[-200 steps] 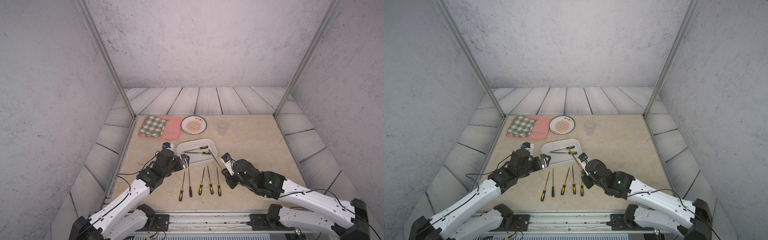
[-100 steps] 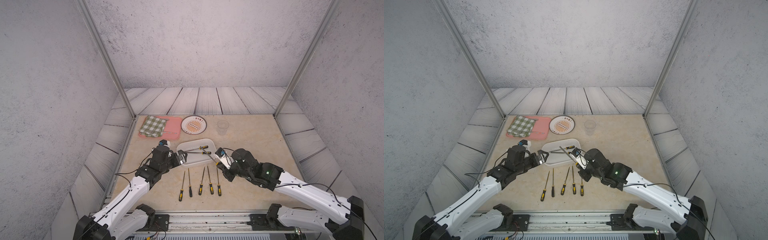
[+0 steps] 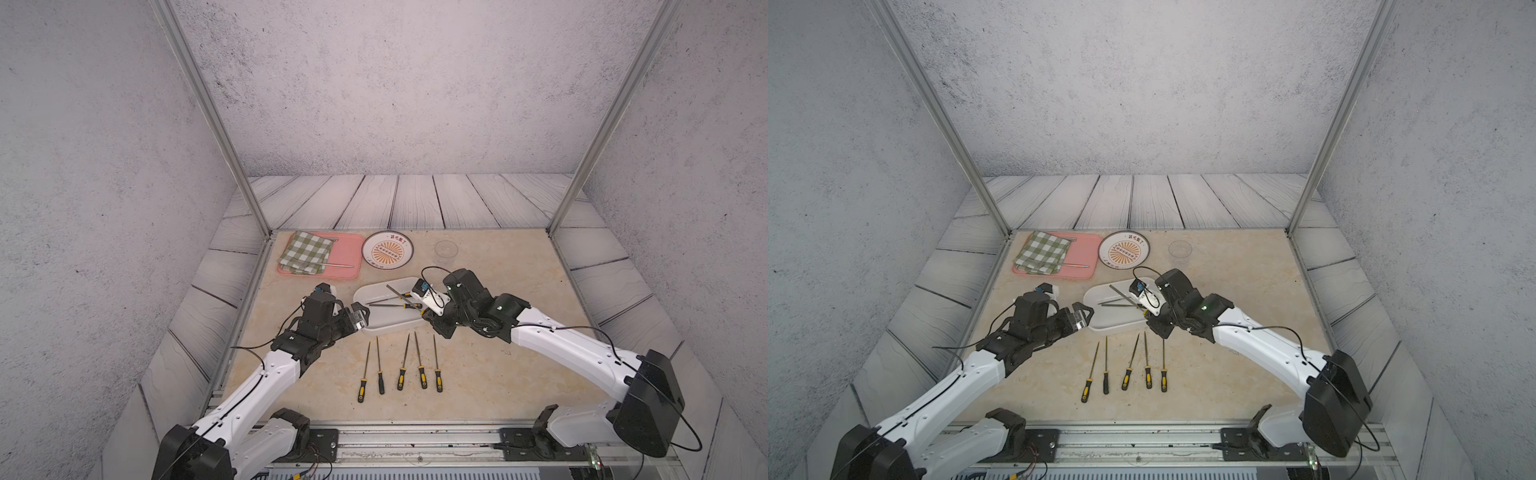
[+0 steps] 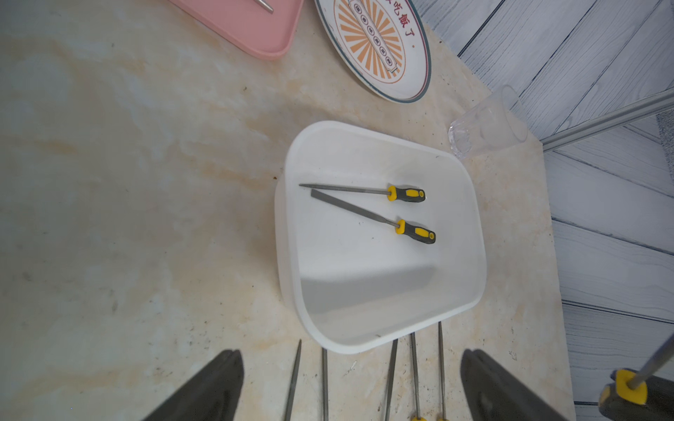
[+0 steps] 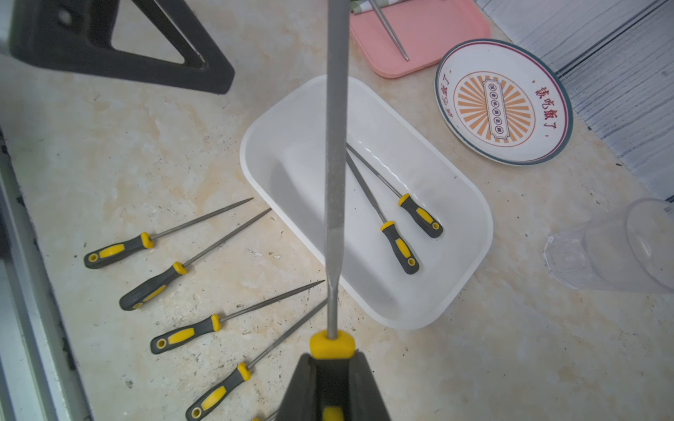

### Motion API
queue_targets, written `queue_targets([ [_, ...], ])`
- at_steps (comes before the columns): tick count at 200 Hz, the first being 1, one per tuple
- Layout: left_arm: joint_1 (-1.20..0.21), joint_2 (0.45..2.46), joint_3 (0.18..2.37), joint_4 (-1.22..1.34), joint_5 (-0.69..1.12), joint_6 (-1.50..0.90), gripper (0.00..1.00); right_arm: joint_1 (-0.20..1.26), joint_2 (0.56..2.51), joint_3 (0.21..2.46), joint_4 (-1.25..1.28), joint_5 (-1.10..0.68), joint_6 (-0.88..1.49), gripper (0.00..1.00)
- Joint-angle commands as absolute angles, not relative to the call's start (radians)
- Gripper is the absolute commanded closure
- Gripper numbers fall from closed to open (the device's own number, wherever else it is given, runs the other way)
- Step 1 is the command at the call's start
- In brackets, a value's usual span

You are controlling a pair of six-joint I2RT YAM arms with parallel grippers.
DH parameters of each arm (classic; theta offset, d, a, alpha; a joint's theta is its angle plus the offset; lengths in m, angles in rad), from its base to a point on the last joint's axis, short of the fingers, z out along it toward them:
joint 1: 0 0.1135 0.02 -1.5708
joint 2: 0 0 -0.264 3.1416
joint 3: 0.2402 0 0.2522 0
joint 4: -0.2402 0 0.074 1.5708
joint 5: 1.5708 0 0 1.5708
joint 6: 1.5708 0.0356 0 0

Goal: Put the file tool into the storage box
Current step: Place the file tool in the storage box.

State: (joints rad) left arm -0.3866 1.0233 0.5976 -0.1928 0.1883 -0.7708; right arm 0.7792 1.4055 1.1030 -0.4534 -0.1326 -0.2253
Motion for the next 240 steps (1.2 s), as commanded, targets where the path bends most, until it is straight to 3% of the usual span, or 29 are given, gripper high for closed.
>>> queue_targets([
  [1,-0.372,1.035,0.594,-0.192,0.183,-0.749,0.02,0.773,1.459,1.155,-0.444,-0.135,-0.286,0.91],
  [130,-0.326,1.053,0.544,-0.176,0.153,-0.739,0.02,0.767,1.792,1.381,-0.463,-0.196,-0.474,0.94],
  [240,-0.309,1.113,0.565,-0.171,0.197,-0.723,0.01,0.769,1.972,1.407,-0.433,0.019,-0.582,0.97],
])
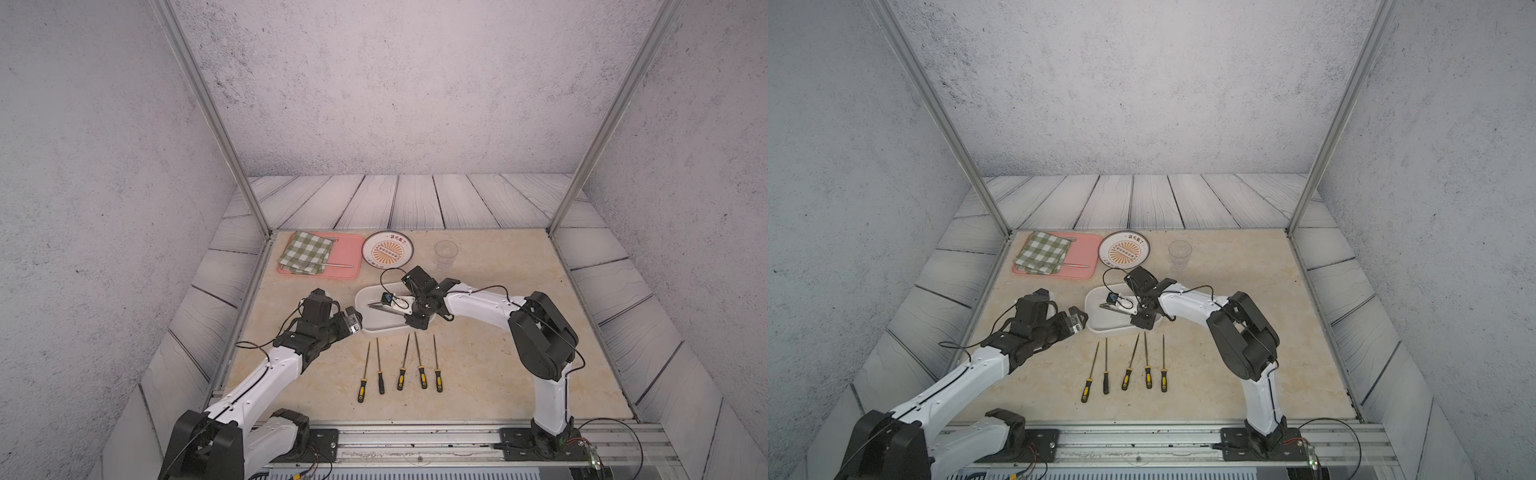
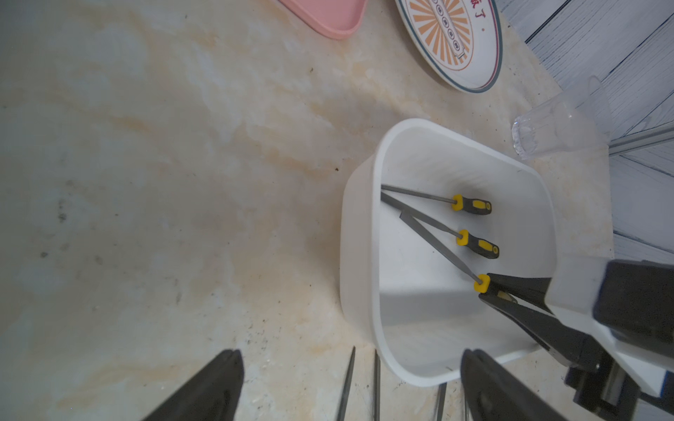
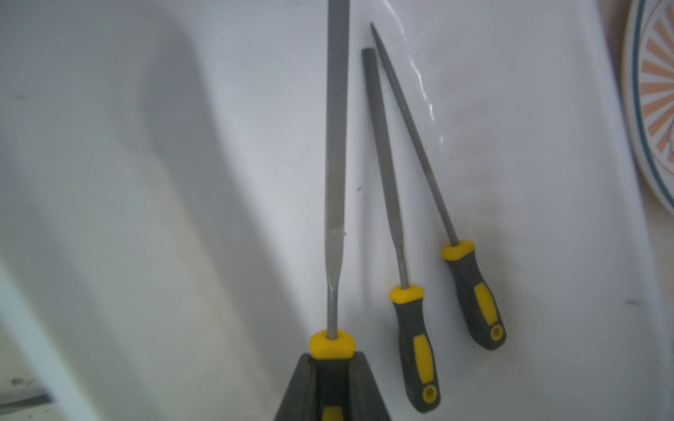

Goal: Put the file tool into the storage box
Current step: Place the file tool in the storage box.

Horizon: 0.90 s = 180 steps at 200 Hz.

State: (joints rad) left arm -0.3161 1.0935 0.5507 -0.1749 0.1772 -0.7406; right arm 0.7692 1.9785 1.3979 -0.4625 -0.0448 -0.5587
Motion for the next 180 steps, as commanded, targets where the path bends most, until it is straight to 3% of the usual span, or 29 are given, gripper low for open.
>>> queue_targets([
  [1,-0.309,1.113,0.566,-0.171,0.198,-0.724,0.02,0.768,1.972,1.406,-0.431,0.019,-0.583,0.97],
  [180,-0.309,1.184,0.6,-0.157,0.239,-0.714,0.02,0.767,2.092,1.551,-0.352,0.163,-0.794,0.98],
])
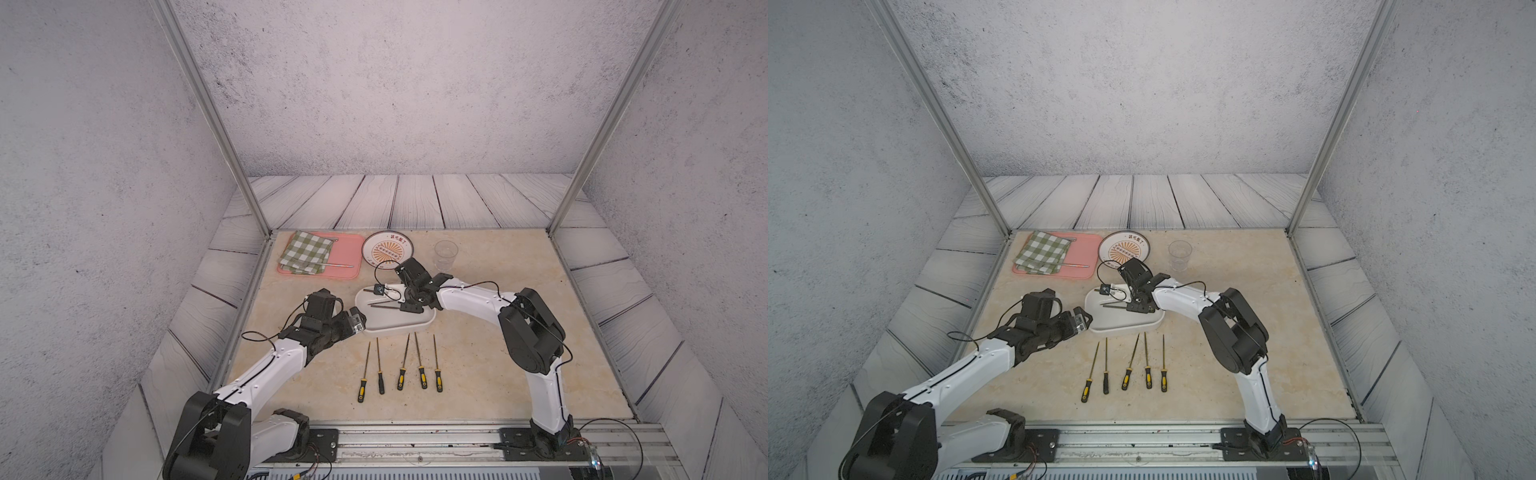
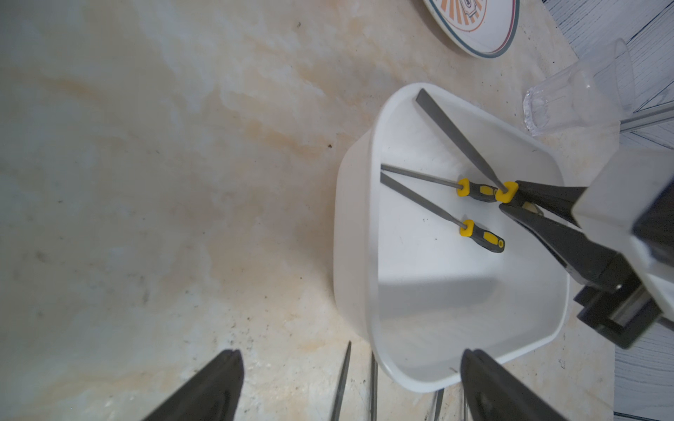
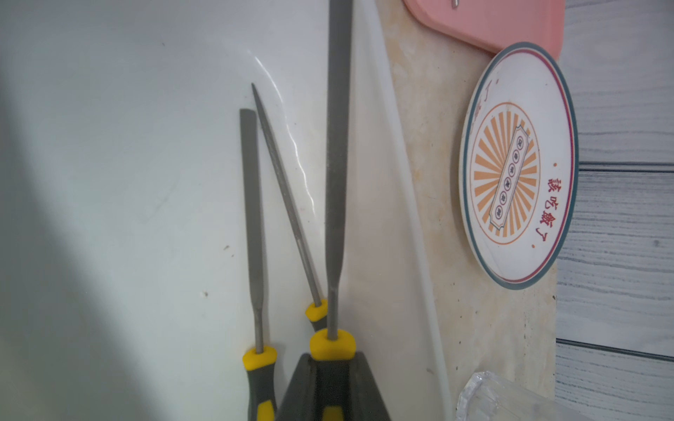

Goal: Put the file tool into the storage box
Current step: Place the file tool in the storage box.

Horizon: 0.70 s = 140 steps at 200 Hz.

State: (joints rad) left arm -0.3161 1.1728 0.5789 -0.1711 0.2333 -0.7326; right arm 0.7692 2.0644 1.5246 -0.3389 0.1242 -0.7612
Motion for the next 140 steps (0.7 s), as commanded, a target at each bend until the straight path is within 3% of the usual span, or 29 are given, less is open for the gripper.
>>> queue_targets([
  [1,-0.309,1.184,0.601,-0.157,0.239,-0.713,0.02,0.767,2.092,1.551,-0.351,0.164,-0.793,0.98],
  [26,-0.309,1.192,0.603,-0.151,0.241,-0.712,0.02,0.766,2.1,1.541,-0.32,0.198,-0.806,0.94],
  [38,-0.309,1.195,0.604,-0.149,0.244,-0.714,0.02,0.766,2.105,1.54,-0.312,0.212,-0.806,0.84],
  [53,-0.309,1.198,0.606,-0.147,0.247,-0.712,0.01,0.765,2.111,1.543,-0.31,0.23,-0.791,0.64],
  [75,-0.31,1.2,0.605,-0.148,0.25,-0.712,0.02,0.766,2.099,1.533,-0.3,0.238,-0.767,0.54],
  [99,-0.309,1.194,0.604,-0.152,0.252,-0.712,0.02,0.766,2.061,1.513,-0.283,0.227,-0.724,0.47],
  [140,-0.309,1.166,0.61,-0.167,0.26,-0.714,0.02,0.767,1.938,1.461,-0.264,0.236,-0.597,0.46],
])
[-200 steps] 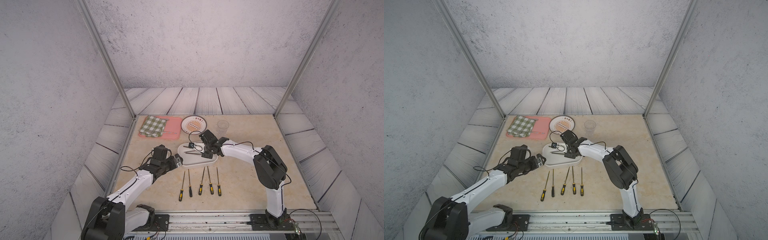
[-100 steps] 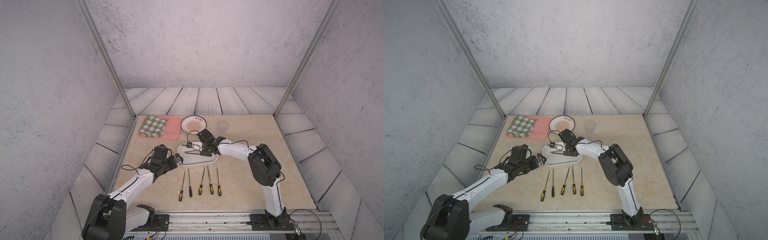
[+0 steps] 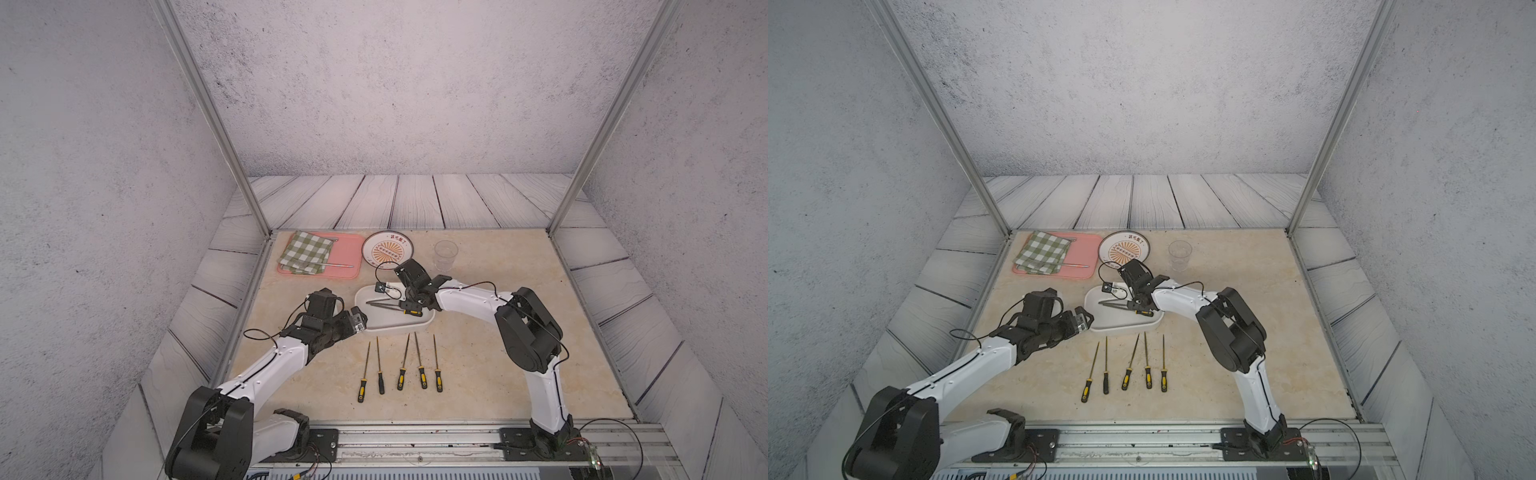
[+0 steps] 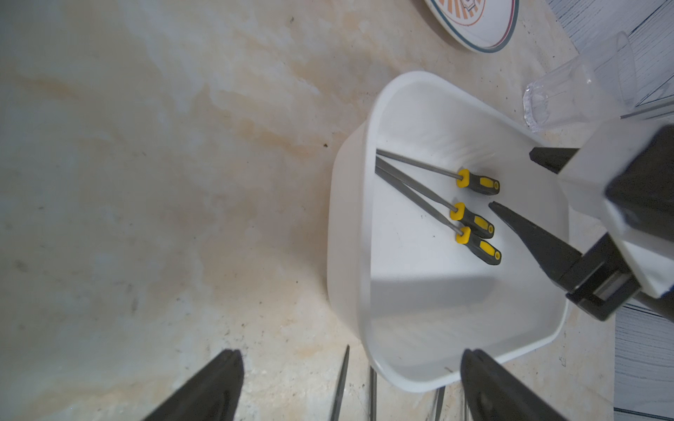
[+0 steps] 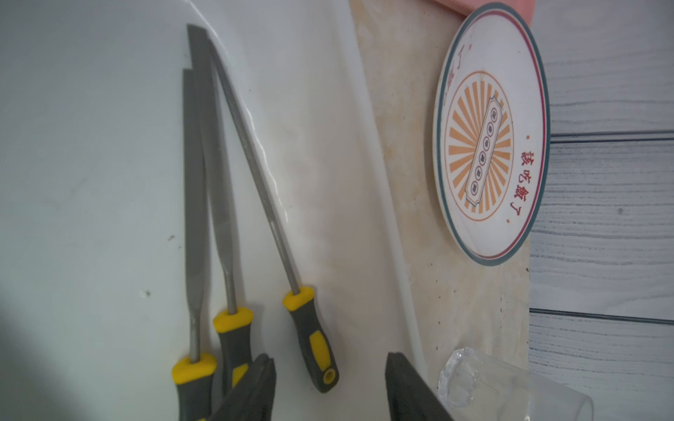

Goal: Put the file tool into the storage box
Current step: Place the file tool in the storage box, then pick up the file tool from the center of the board.

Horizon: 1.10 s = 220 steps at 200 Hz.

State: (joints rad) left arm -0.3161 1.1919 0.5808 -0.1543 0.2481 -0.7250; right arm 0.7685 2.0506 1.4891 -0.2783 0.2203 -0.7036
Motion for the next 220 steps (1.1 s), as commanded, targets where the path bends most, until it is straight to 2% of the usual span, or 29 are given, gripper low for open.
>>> queue_targets([
  [1,-0.309,1.165,0.61,-0.167,0.26,-0.715,0.02,0.768,1.934,1.459,-0.265,0.237,-0.594,0.46],
  [37,-0.311,1.122,0.597,-0.184,0.262,-0.724,0.02,0.768,1.767,1.355,-0.285,0.232,-0.397,0.46],
  [64,-0.313,1.096,0.574,-0.181,0.259,-0.735,0.02,0.769,1.627,1.271,-0.334,0.258,-0.145,0.47],
  [128,-0.342,1.08,0.554,-0.195,0.261,-0.744,0.02,0.77,1.267,0.918,-0.341,0.107,0.308,0.47],
  [220,-0.434,1.092,0.558,-0.194,0.21,-0.761,0.02,0.775,0.985,0.569,-0.405,0.036,0.523,0.47],
])
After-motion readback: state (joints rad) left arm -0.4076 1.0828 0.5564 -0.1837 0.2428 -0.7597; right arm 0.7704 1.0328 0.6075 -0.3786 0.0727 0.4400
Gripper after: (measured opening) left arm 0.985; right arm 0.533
